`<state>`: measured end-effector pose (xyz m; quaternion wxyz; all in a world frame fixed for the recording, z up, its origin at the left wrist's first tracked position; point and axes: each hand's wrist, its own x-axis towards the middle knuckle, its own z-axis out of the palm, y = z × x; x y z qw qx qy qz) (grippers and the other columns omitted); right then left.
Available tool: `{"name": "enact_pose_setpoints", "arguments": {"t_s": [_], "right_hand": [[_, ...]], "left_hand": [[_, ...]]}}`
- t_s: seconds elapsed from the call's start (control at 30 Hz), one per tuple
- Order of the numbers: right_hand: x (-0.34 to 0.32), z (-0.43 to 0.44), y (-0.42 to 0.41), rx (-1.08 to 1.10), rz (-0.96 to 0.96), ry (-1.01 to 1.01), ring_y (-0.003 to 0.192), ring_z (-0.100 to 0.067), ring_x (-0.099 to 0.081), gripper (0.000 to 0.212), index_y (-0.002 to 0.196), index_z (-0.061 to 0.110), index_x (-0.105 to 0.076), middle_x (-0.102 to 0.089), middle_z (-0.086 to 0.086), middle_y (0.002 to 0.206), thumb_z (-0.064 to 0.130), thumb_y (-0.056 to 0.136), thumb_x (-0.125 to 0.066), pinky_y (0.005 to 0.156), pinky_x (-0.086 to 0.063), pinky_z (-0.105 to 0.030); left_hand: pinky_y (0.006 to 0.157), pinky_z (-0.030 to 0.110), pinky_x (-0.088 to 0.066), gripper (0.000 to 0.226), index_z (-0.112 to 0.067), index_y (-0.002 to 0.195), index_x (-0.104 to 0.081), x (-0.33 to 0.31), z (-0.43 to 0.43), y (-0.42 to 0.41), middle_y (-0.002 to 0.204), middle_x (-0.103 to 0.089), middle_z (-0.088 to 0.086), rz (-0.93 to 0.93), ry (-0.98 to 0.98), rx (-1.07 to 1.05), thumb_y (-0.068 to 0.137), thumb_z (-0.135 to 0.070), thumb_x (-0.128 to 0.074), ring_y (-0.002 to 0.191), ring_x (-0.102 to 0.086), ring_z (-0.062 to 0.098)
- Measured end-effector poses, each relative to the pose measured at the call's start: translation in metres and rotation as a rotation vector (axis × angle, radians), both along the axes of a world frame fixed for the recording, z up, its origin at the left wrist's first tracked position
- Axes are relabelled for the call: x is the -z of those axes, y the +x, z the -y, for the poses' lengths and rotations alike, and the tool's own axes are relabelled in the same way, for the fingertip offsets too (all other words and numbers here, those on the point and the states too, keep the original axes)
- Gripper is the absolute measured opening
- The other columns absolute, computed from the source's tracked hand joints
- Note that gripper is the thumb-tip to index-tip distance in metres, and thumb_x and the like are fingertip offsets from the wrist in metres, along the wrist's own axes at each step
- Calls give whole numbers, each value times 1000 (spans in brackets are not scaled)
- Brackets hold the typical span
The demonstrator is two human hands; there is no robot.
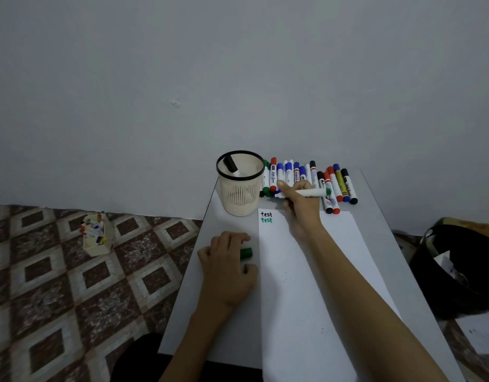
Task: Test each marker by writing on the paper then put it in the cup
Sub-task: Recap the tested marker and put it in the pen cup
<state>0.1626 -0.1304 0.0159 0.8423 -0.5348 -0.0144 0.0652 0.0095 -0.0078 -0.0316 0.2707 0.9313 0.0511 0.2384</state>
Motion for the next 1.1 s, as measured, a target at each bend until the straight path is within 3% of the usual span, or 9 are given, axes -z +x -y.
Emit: {"name": "enact_pose_setpoints", "arguments": {"t_s": [0.1, 0.17, 0.23, 0.33, 0.67, 0.8, 0.93, 1.0, 1.1], "right_hand": [[-7, 8, -11, -100, 19, 55, 59, -20, -63, 7, 86, 8, -60, -66, -12, 74, 11, 87, -66, 59, -56, -33], [-10, 15, -20, -143, -2, 43, 67, -21, -68, 14, 94, 4, -61, -70, -11, 80, 18, 93, -56, 60, -57, -31], [-12, 21, -30, -133, 8, -21, 57, -19, -65, 19, 97, 0, -59, -68, -10, 72, 18, 94, -56, 51, -54, -27], [-10, 26, -46, -117, 53, -83, 41, -16, -53, 14, 81, 3, -55, -58, -9, 57, 12, 91, -61, 39, -43, -21], [-7, 23, -79, -111, 82, -147, 38, -16, -49, 18, 74, 5, -52, -54, -9, 54, 6, 90, -60, 38, -41, -20], [-7, 22, -88, -304, 59, -145, 55, -23, -63, 11, 86, -1, -59, -67, -16, 74, 8, 86, -66, 51, -54, -28], [-14, 37, -85, -459, -40, -127, 78, -31, -71, 15, 94, -5, -65, -70, -23, 96, -2, 79, -68, 65, -60, -31], [-16, 46, -80, -491, 4, -244, 77, -31, -72, 21, 97, -7, -67, -71, -24, 96, -5, 76, -71, 66, -60, -31], [-14, 50, -76, -509, 180, -599, 62, -22, -68, 24, 98, -1, -72, -73, -16, 84, 2, 74, -77, 55, -57, -27]], "left_hand": [[74, 33, -28, 34, -23, 96, -59, 5, -1, 4, 95, -57, -5, 5, -2, -27, 71, -37, -41, 89, -51, 17], [76, 32, -33, 33, -22, 99, -62, 4, -3, 4, 97, -60, -4, 38, -82, 18, 78, -38, -43, 89, -53, 16], [80, 26, -43, 27, -23, 104, -61, -2, -4, 2, 100, -61, -5, 82, -254, 122, 82, -34, -50, 92, -55, 6], [75, 11, -45, 23, -25, 104, -61, -11, -6, -4, 100, -61, -9, 136, -412, 208, 84, -14, -62, 93, -56, 1], [78, 19, -51, 29, -22, 103, -65, -15, -11, -8, 100, -67, -8, 112, -543, 245, 80, -4, -69, 93, -62, 5], [82, 25, -53, 29, -15, 105, -67, -16, -15, -9, 101, -69, -3, 108, -642, 250, 80, 0, -68, 94, -64, 11], [82, 21, -51, 28, -9, 103, -67, -20, -15, -10, 102, -70, 3, 131, -839, 264, 78, 3, -67, 95, -66, 15], [80, 20, -51, 27, -8, 100, -68, -21, -14, -11, 98, -72, 3, 125, -901, 266, 76, 3, -68, 92, -67, 15], [77, 19, -52, 22, -9, 92, -70, -21, -13, -11, 88, -73, 1, 122, -911, 248, 75, 5, -70, 84, -67, 12]]}}
